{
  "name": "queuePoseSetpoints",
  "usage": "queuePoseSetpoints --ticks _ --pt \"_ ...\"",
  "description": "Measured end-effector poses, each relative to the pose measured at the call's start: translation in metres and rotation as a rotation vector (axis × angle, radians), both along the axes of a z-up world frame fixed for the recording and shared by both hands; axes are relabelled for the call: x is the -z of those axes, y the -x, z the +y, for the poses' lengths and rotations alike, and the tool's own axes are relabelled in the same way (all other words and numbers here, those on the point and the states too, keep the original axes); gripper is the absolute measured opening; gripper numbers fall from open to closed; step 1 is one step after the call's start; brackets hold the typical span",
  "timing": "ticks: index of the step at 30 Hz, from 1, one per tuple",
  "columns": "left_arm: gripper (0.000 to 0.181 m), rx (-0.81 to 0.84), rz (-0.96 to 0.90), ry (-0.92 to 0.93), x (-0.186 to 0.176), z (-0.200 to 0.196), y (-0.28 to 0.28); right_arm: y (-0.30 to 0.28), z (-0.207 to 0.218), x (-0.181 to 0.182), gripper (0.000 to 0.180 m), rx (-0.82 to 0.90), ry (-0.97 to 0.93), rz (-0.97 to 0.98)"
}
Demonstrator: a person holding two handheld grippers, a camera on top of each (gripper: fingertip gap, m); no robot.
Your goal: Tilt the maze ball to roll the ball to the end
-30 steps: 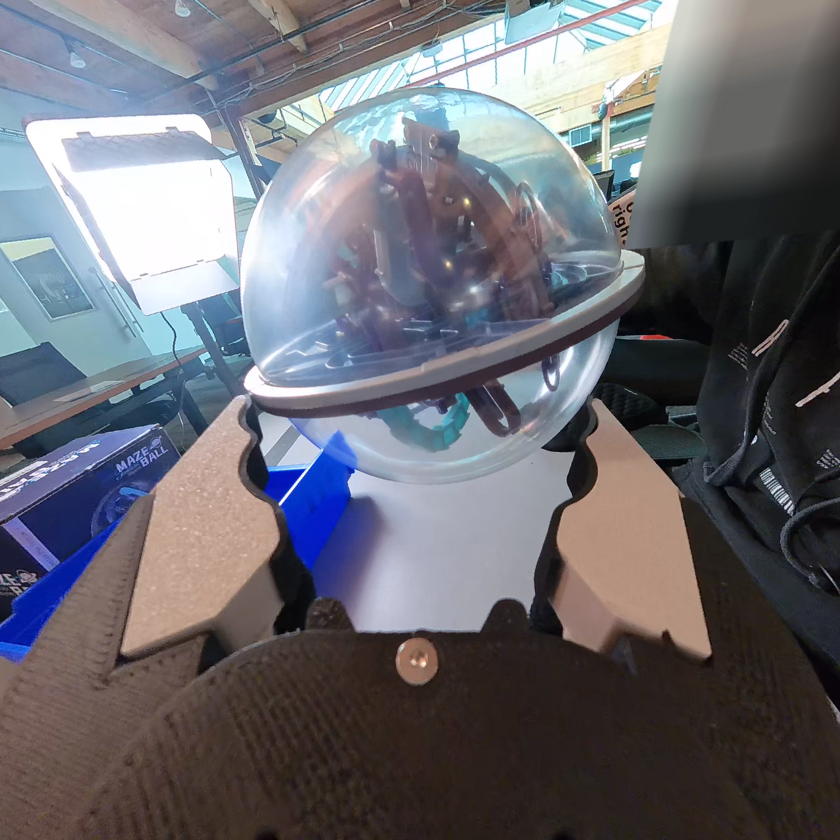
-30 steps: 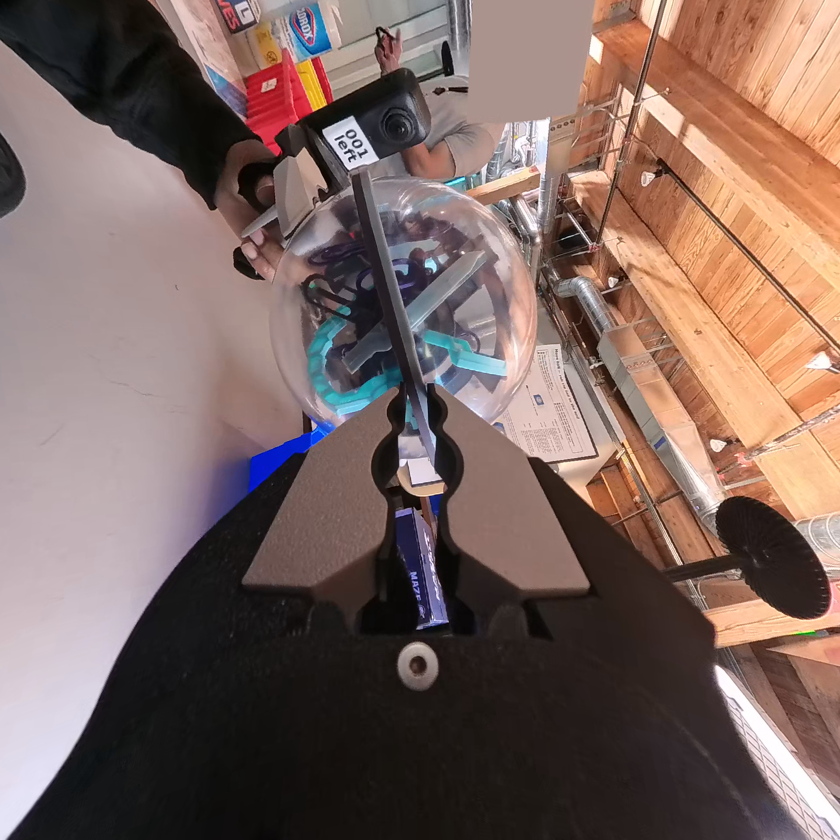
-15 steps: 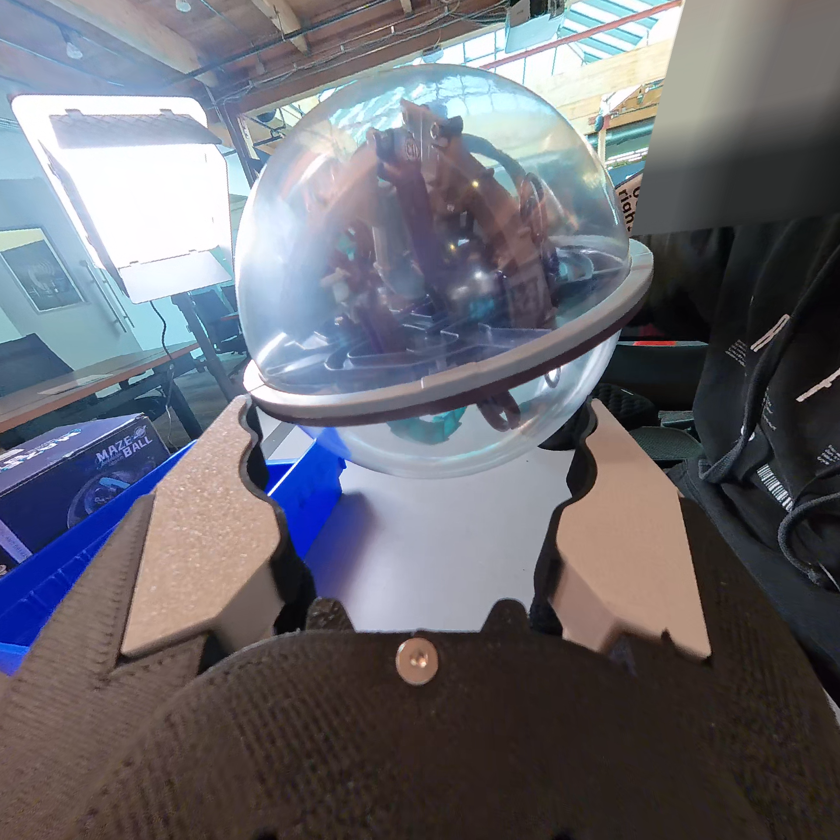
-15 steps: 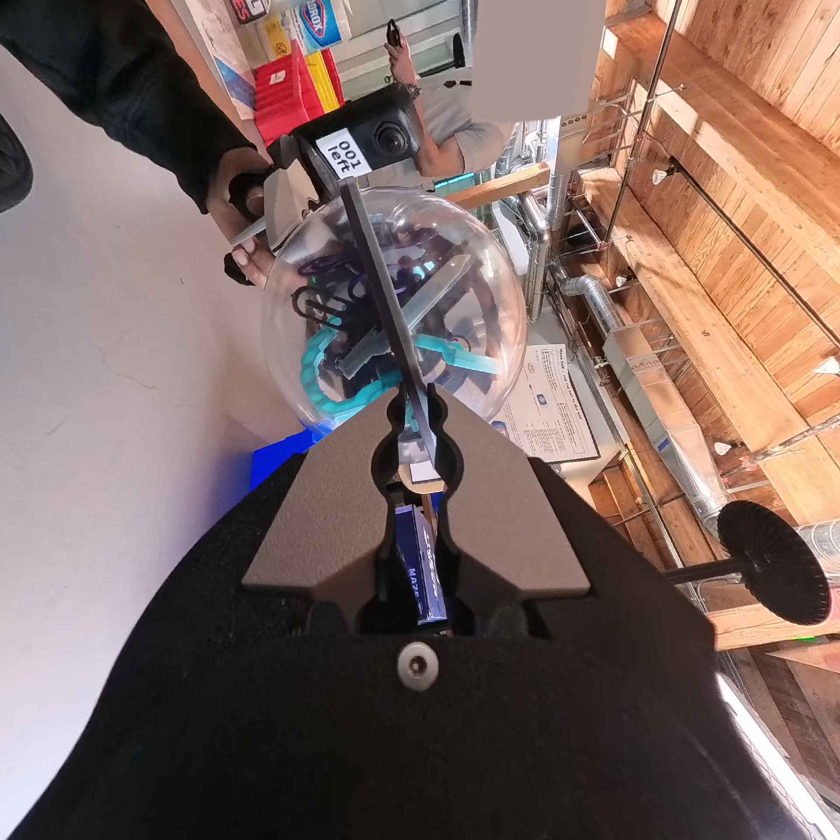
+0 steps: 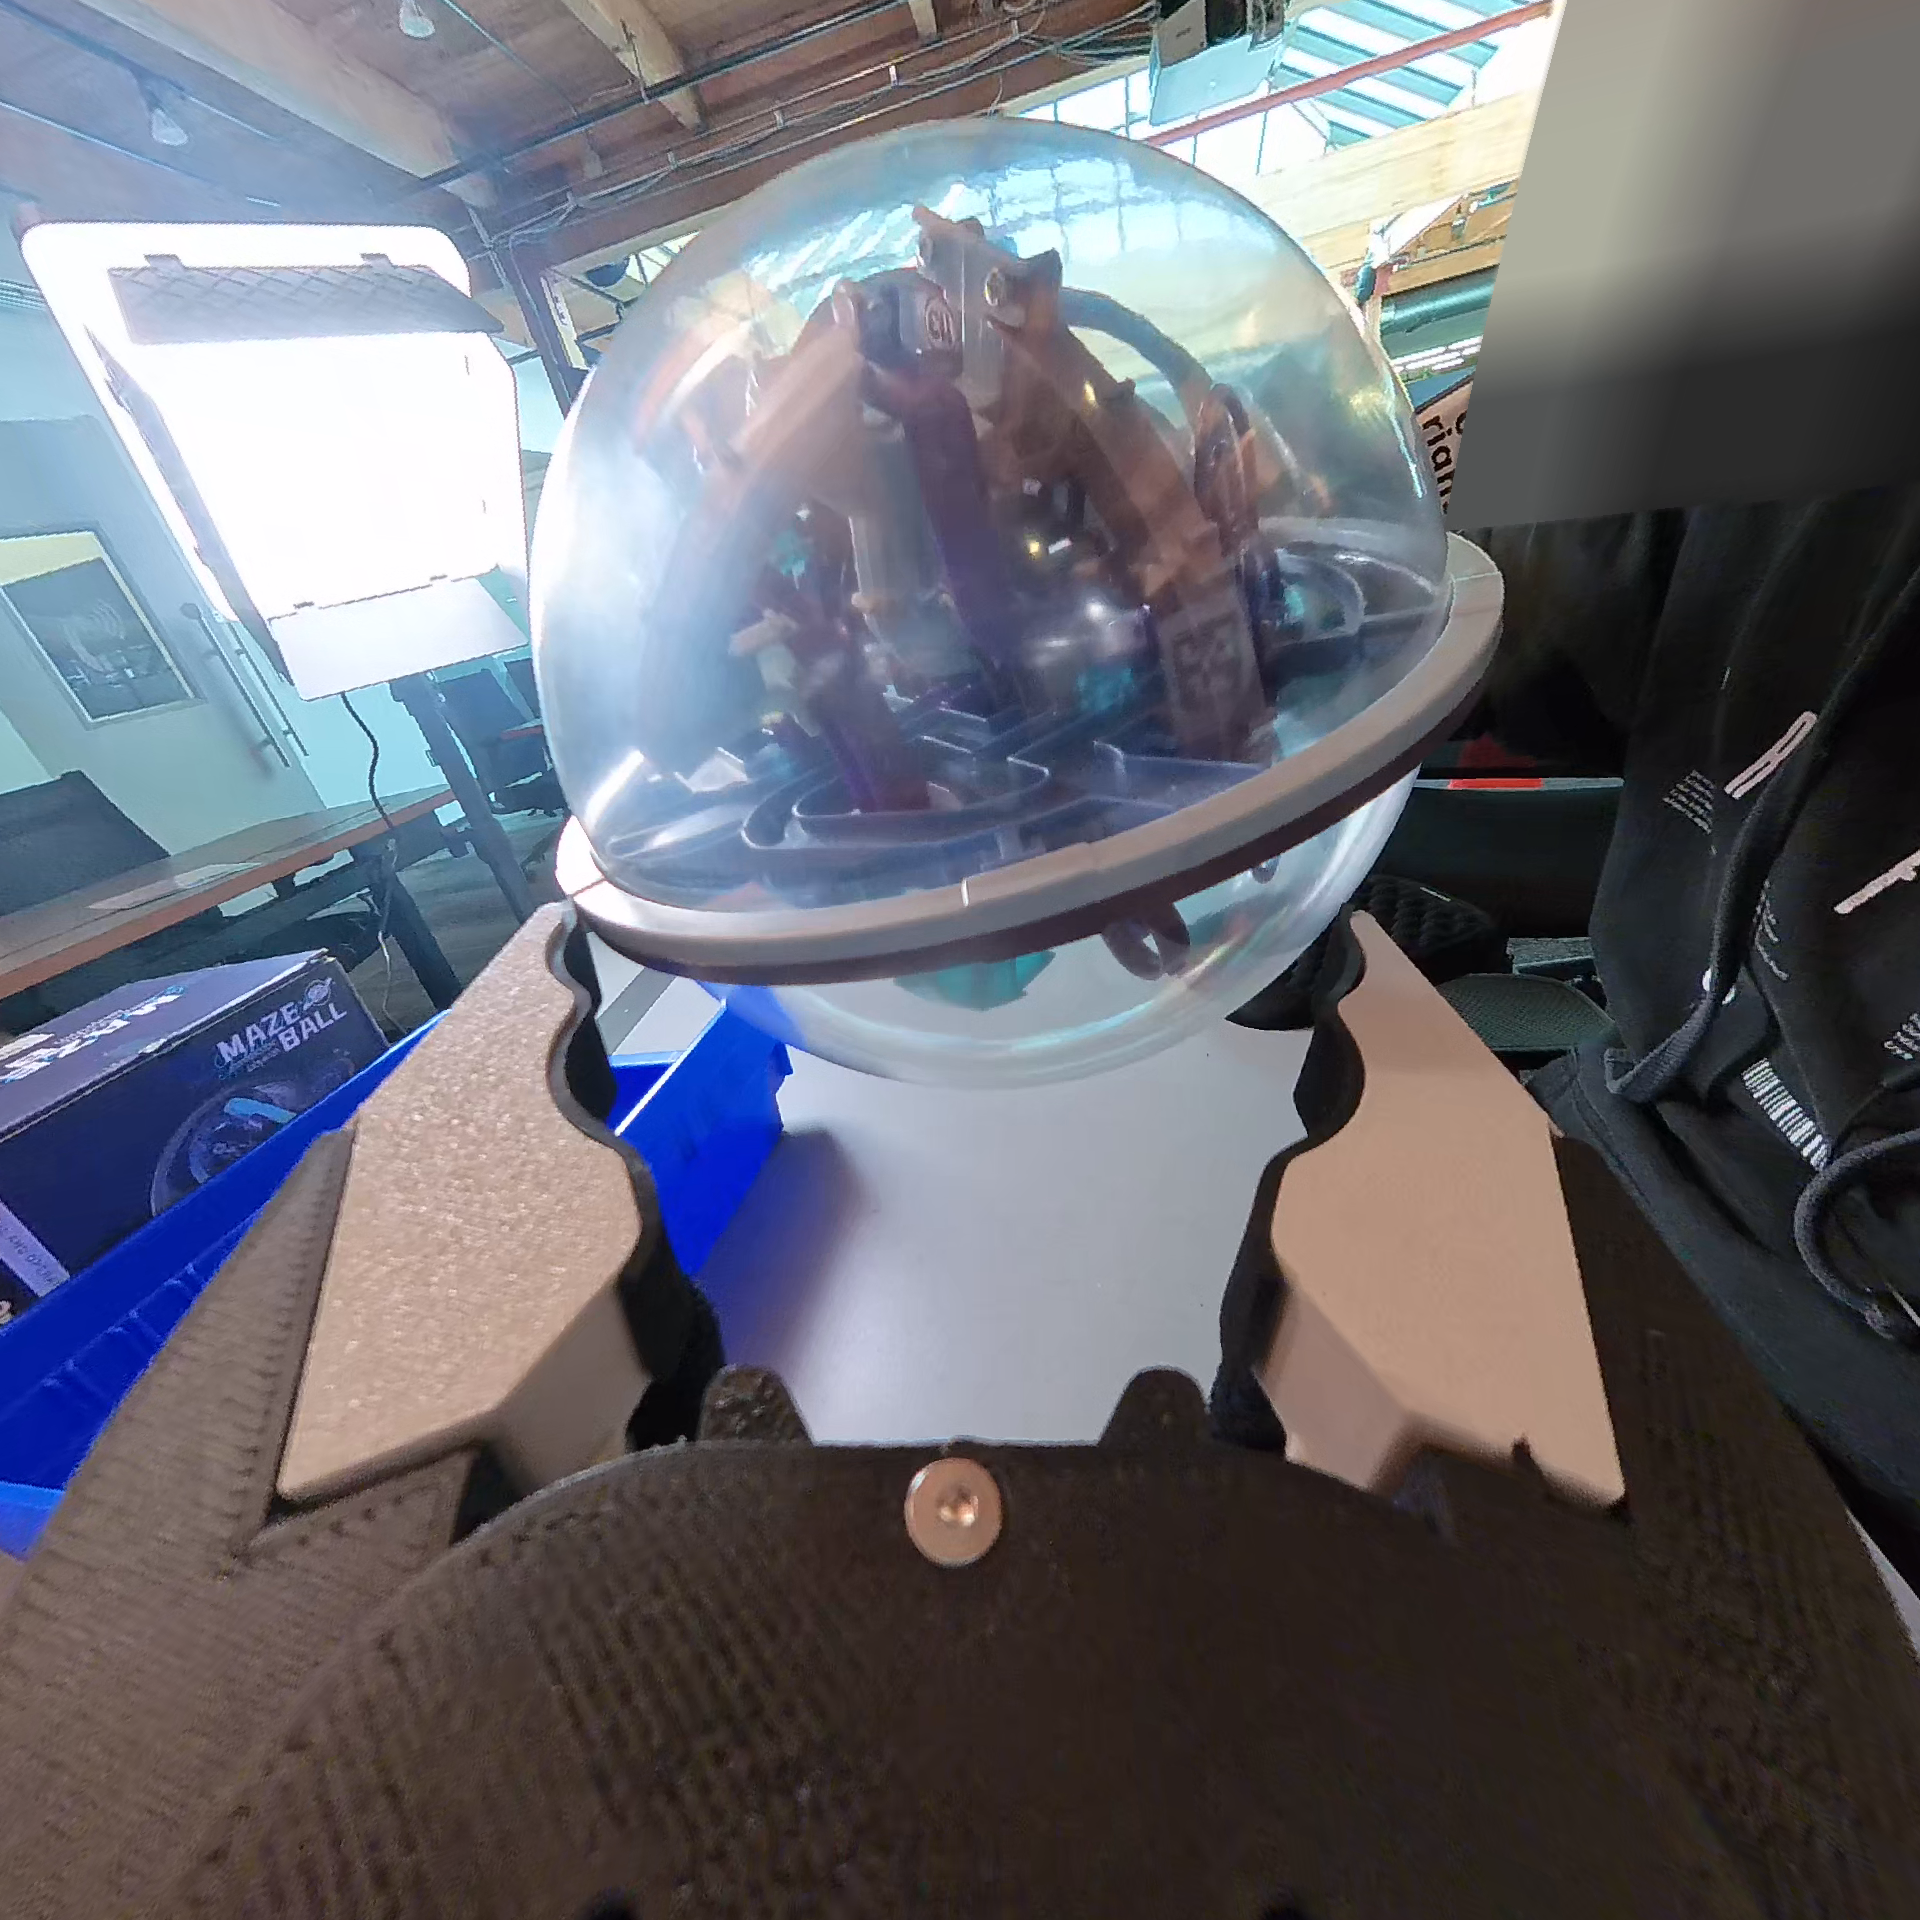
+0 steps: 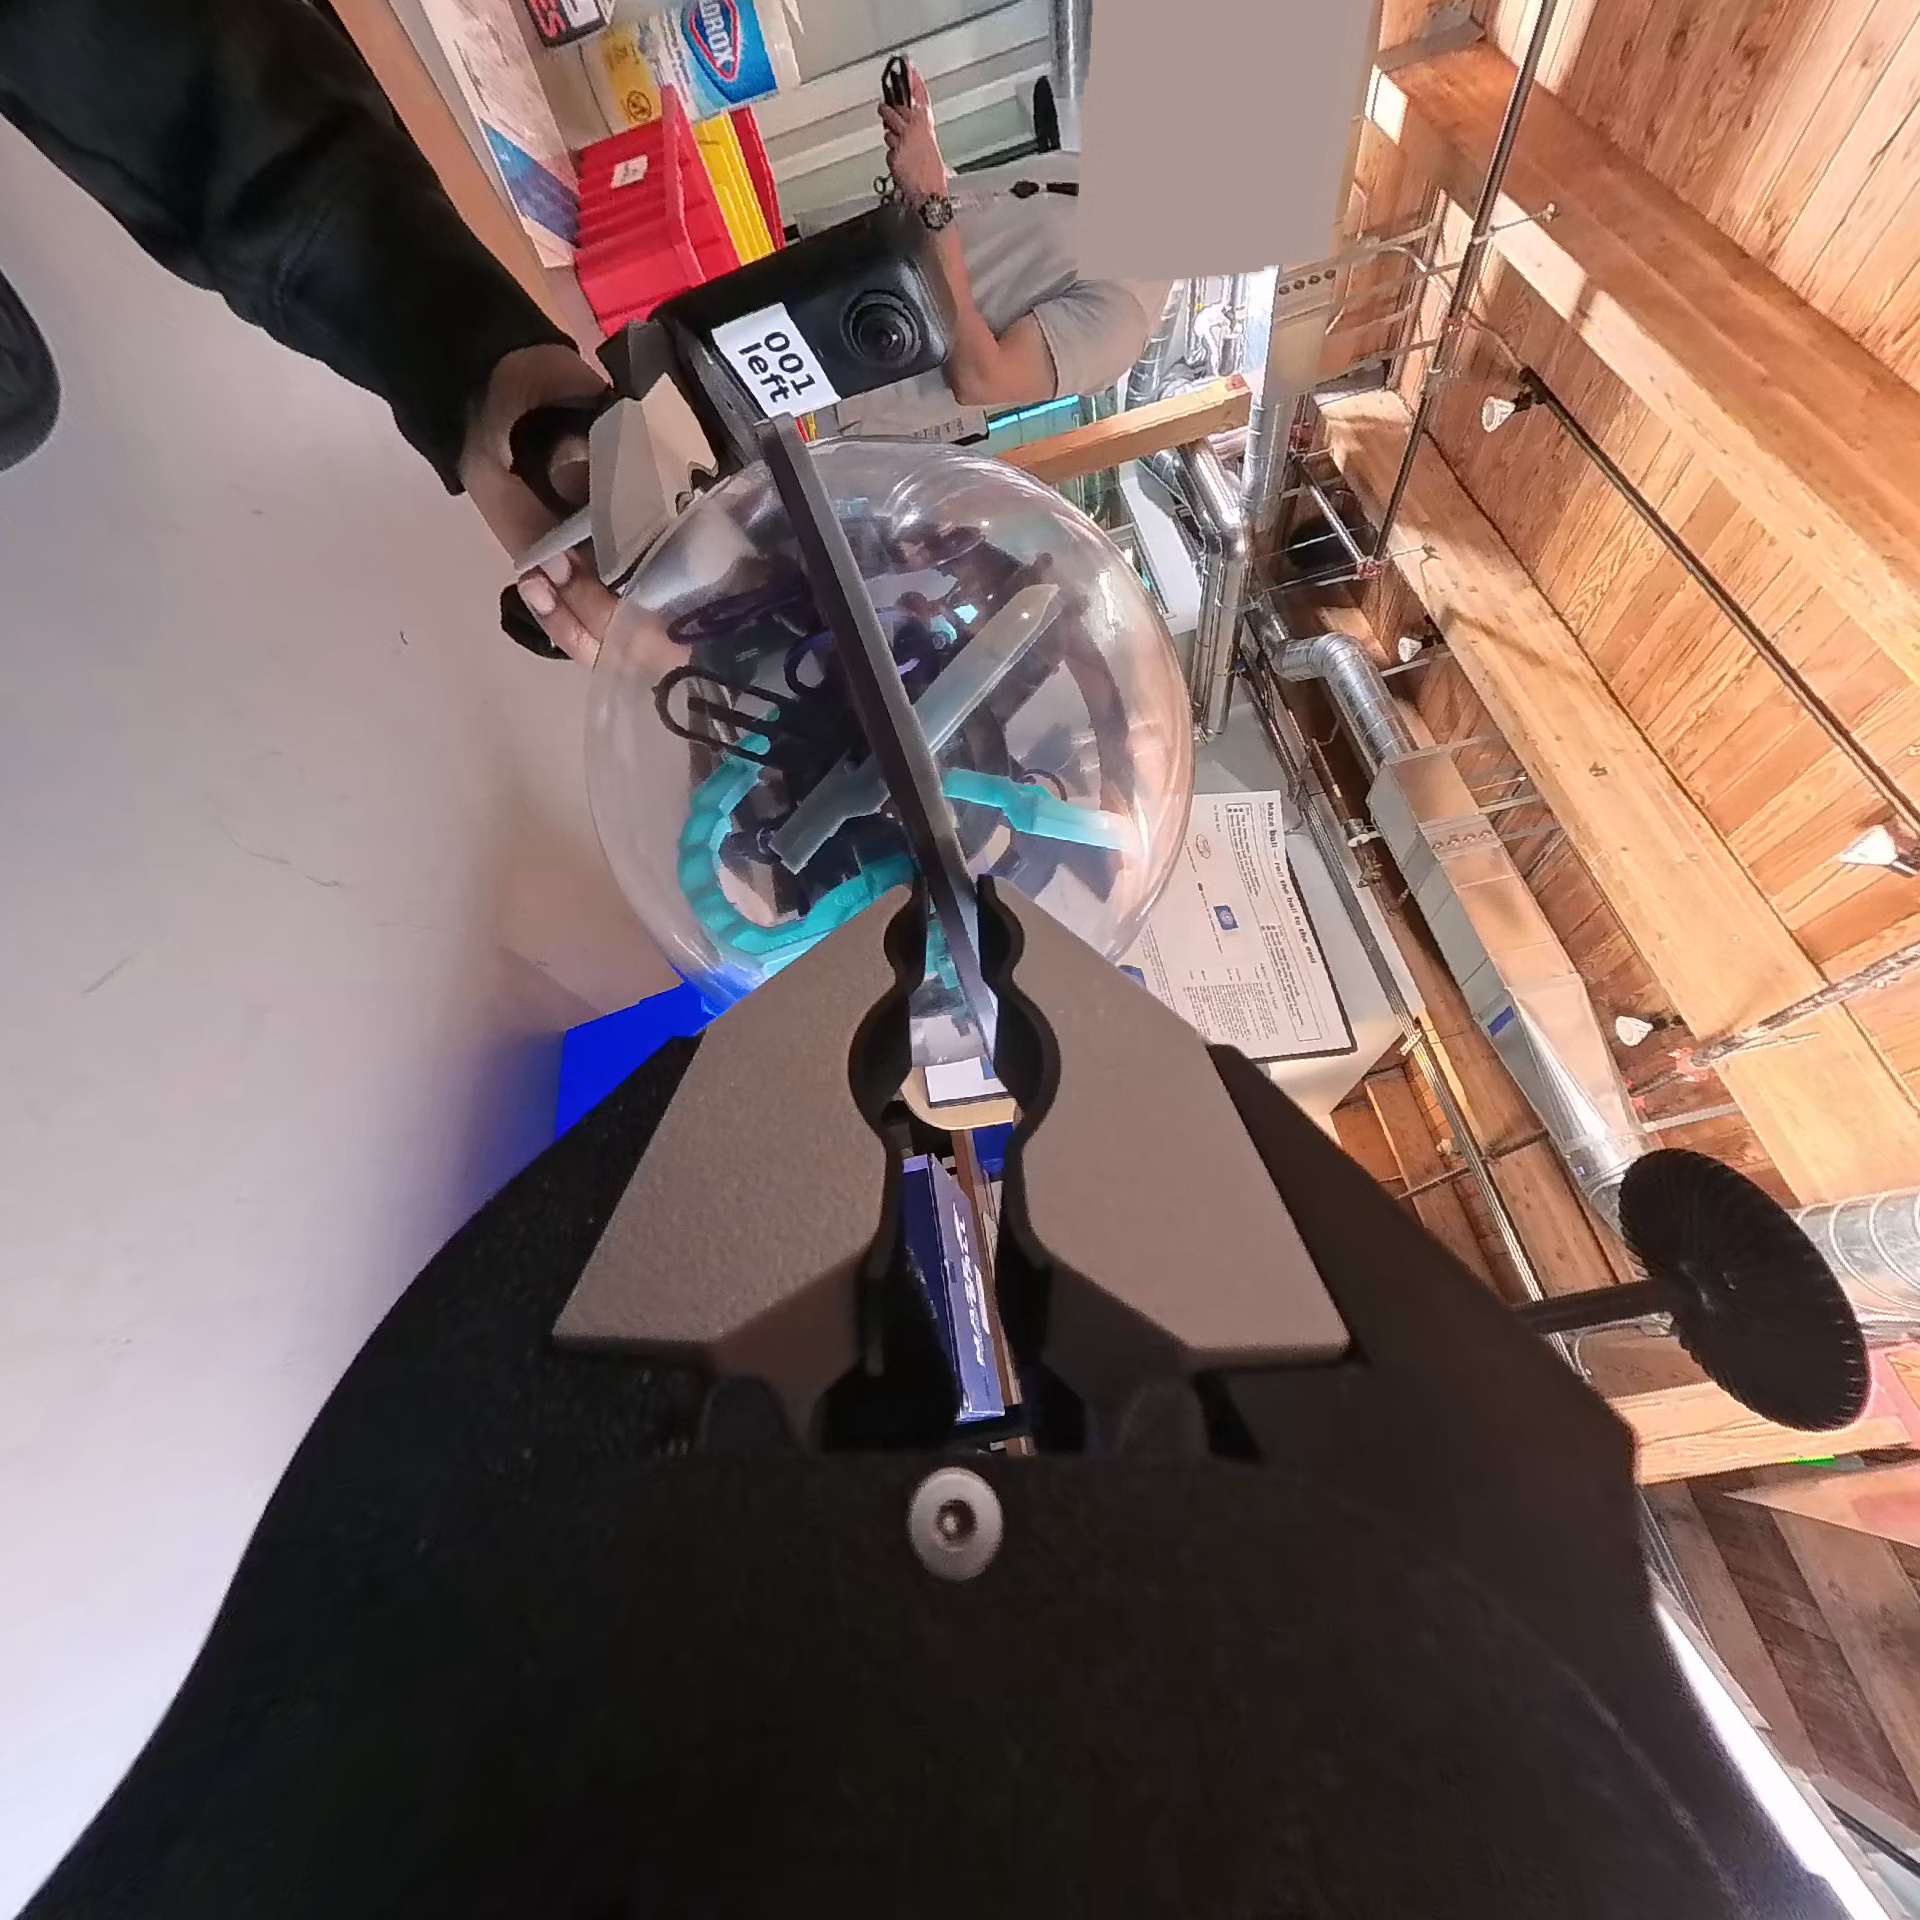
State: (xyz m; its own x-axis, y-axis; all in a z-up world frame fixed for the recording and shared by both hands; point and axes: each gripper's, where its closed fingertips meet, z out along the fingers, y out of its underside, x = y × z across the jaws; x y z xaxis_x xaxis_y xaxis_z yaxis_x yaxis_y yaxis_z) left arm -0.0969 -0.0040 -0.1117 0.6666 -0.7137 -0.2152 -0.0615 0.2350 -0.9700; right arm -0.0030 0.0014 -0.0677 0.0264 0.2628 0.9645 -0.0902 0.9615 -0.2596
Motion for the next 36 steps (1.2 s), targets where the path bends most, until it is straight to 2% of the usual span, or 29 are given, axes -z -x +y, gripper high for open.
queuePoseSetpoints --ticks 36 --pt "0.135 -0.017 0.086 -0.071 -0.021 -0.007 -0.002 -0.006 -0.002 -0.002 0.006 -0.001 -0.042 0.108"
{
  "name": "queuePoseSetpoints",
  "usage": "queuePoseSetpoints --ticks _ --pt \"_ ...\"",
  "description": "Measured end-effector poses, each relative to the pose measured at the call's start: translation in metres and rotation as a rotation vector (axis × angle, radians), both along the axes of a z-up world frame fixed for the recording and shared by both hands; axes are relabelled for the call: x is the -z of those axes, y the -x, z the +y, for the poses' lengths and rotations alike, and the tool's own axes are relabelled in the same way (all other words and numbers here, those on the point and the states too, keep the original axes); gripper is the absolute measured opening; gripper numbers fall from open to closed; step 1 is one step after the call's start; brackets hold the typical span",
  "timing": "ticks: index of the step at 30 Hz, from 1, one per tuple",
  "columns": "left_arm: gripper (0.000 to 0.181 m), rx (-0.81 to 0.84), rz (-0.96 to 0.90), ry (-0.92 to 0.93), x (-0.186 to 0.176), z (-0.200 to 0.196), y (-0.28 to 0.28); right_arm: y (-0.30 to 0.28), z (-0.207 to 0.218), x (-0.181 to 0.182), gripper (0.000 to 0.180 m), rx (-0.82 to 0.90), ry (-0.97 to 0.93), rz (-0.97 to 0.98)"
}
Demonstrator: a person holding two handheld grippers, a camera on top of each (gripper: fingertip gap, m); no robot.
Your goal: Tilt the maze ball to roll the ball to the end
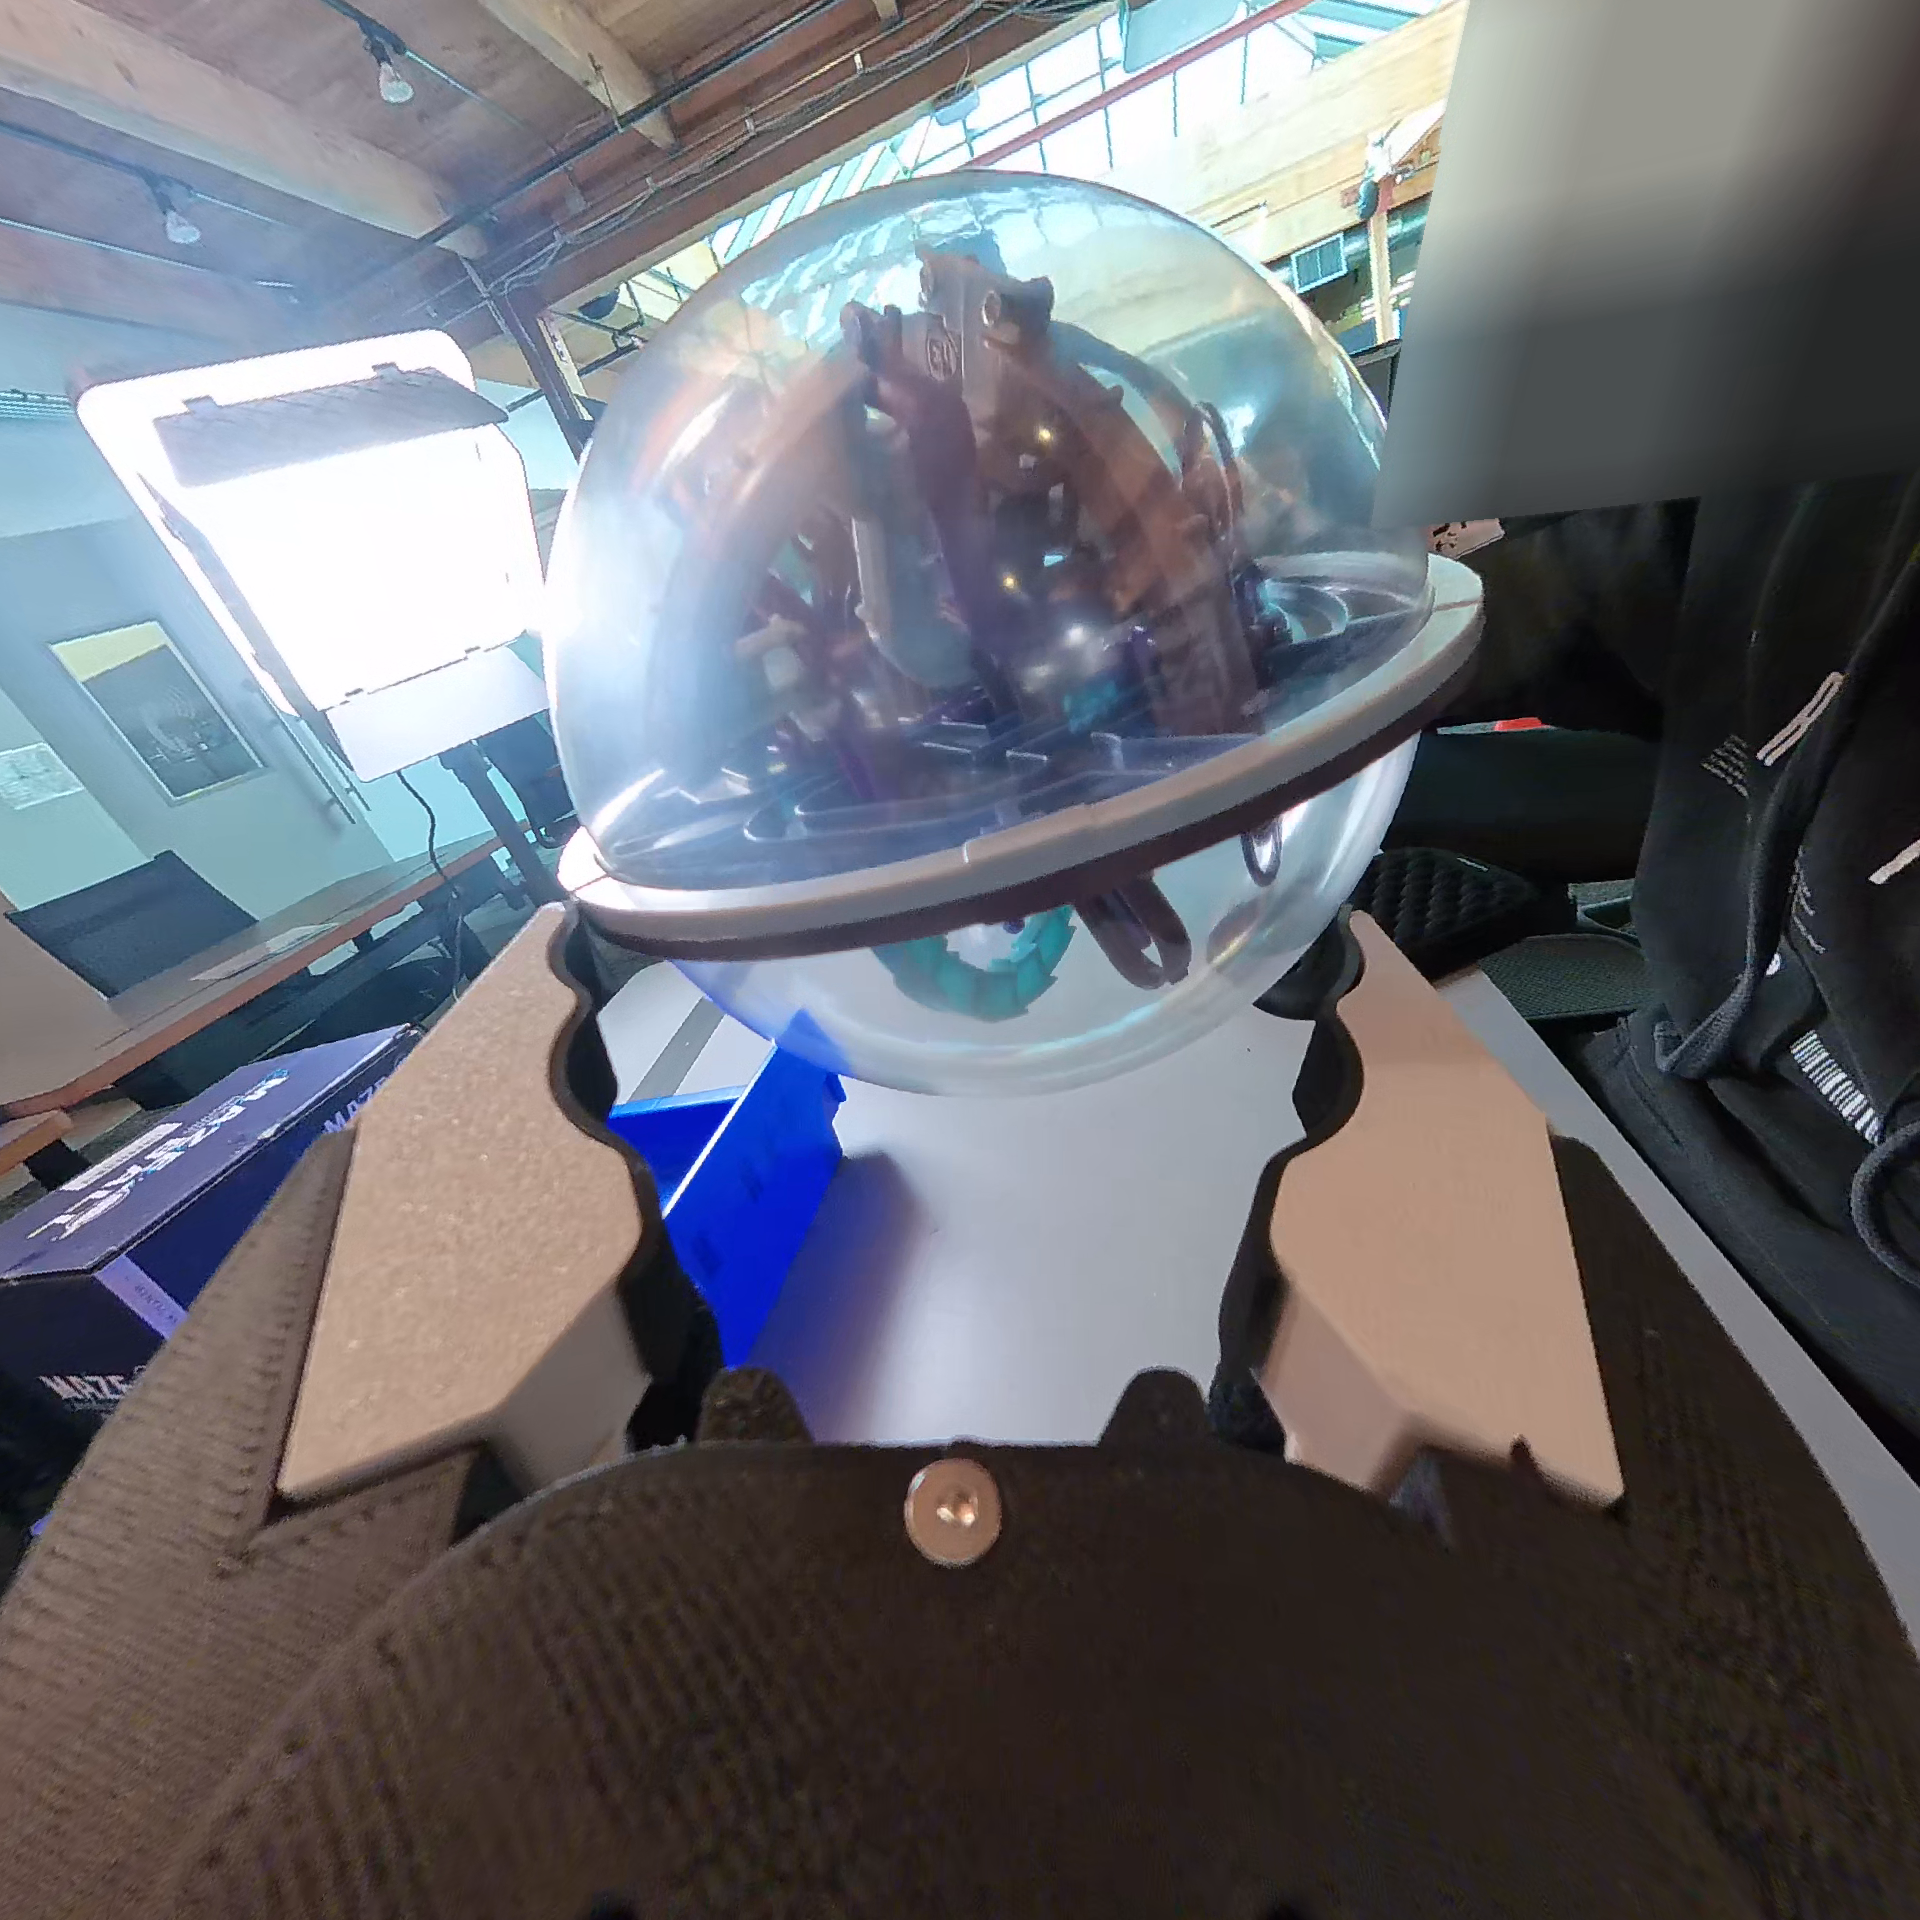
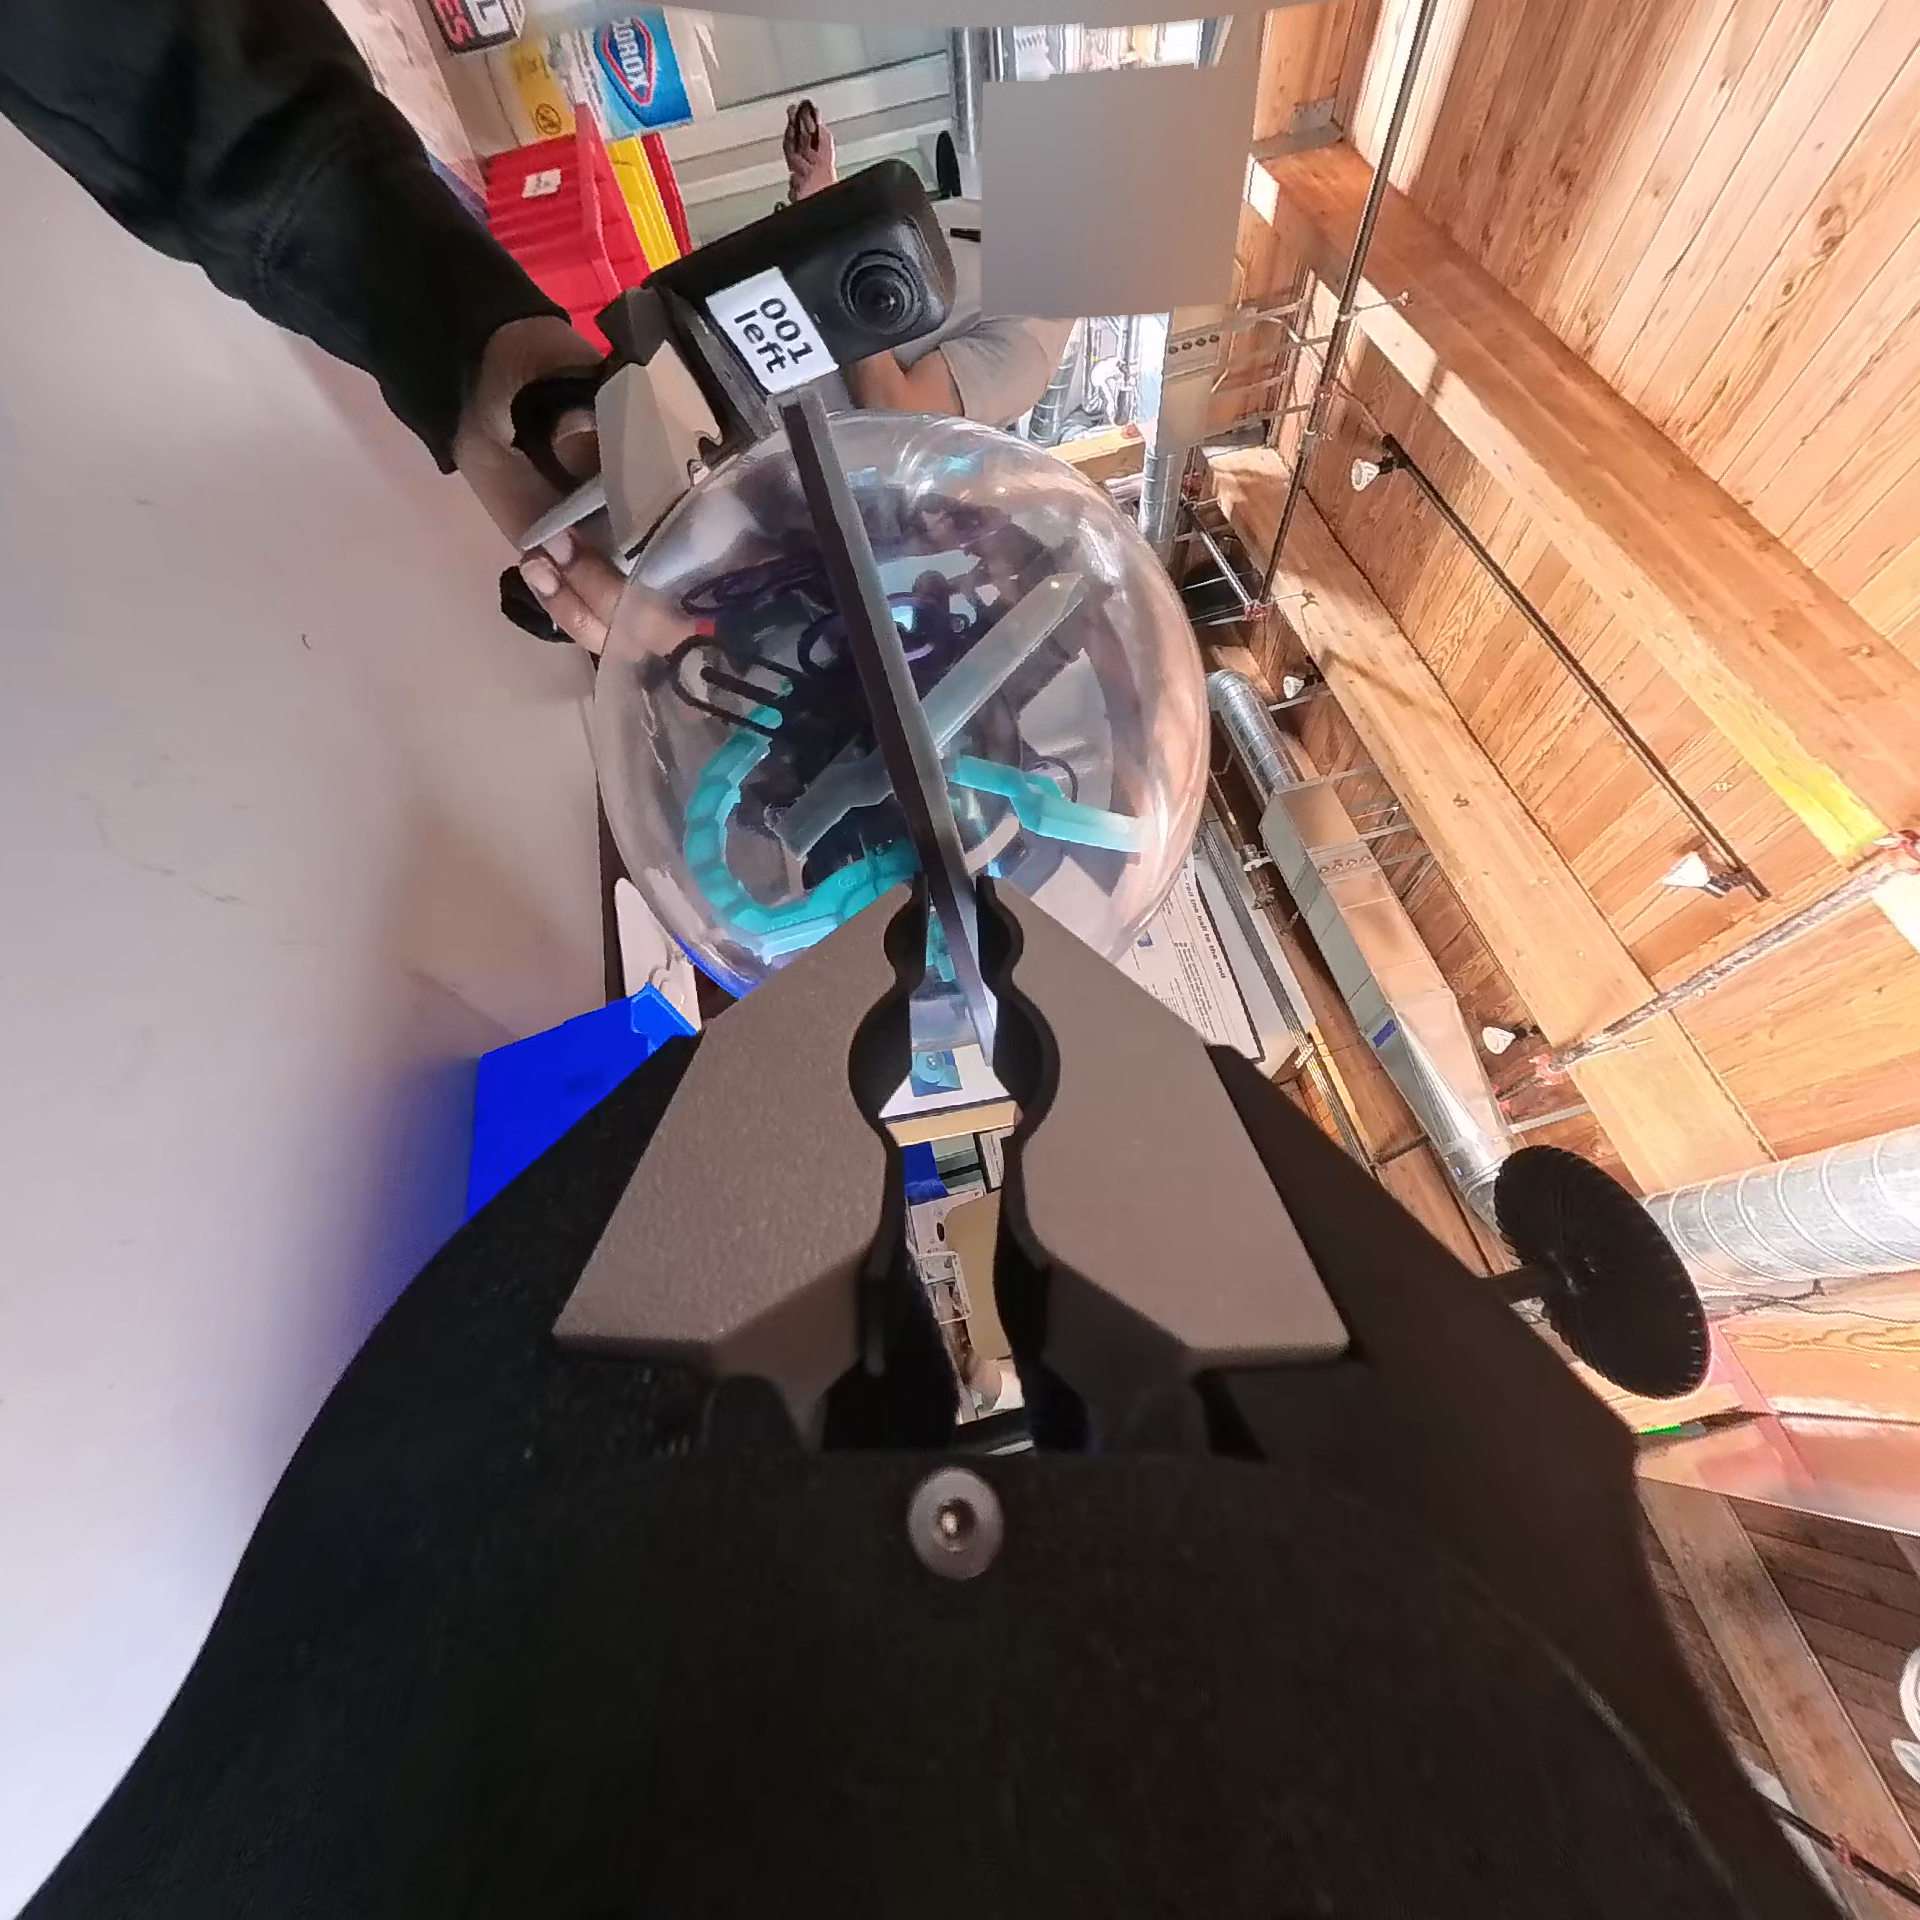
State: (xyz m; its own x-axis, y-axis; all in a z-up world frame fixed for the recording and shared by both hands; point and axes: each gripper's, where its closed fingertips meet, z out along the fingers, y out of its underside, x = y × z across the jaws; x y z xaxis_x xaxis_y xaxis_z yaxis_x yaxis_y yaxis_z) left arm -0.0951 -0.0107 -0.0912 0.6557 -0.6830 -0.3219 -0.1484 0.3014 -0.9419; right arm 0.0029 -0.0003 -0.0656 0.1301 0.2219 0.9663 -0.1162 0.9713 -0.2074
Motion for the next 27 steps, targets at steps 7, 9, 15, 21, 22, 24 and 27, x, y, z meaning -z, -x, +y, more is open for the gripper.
queuePoseSetpoints --ticks 7,9,15,21,22,24,27 --pt "0.135 -0.004 -0.011 0.005 -0.011 0.002 0.001 0.001 0.004 -0.013 0.006 -0.006 0.027 0.015" --pt "0.134 -0.009 -0.010 -0.008 -0.022 0.003 0.000 0.000 0.005 -0.023 0.006 -0.012 0.032 0.027" --pt "0.135 -0.019 -0.004 -0.036 -0.067 0.002 0.001 0.000 0.008 -0.064 0.006 -0.039 0.049 0.065" --pt "0.134 -0.028 0.005 -0.054 -0.118 0.001 0.002 0.001 0.009 -0.114 0.007 -0.073 0.089 0.093" --pt "0.134 -0.029 0.008 -0.053 -0.127 0.001 0.003 0.002 0.008 -0.123 0.006 -0.078 0.094 0.096" --pt "0.134 -0.031 0.012 -0.050 -0.143 0.000 0.004 0.003 0.007 -0.138 0.007 -0.086 0.102 0.096" --pt "0.134 -0.023 0.005 -0.051 -0.165 -0.003 0.005 0.004 0.005 -0.157 0.007 -0.100 0.115 0.098"
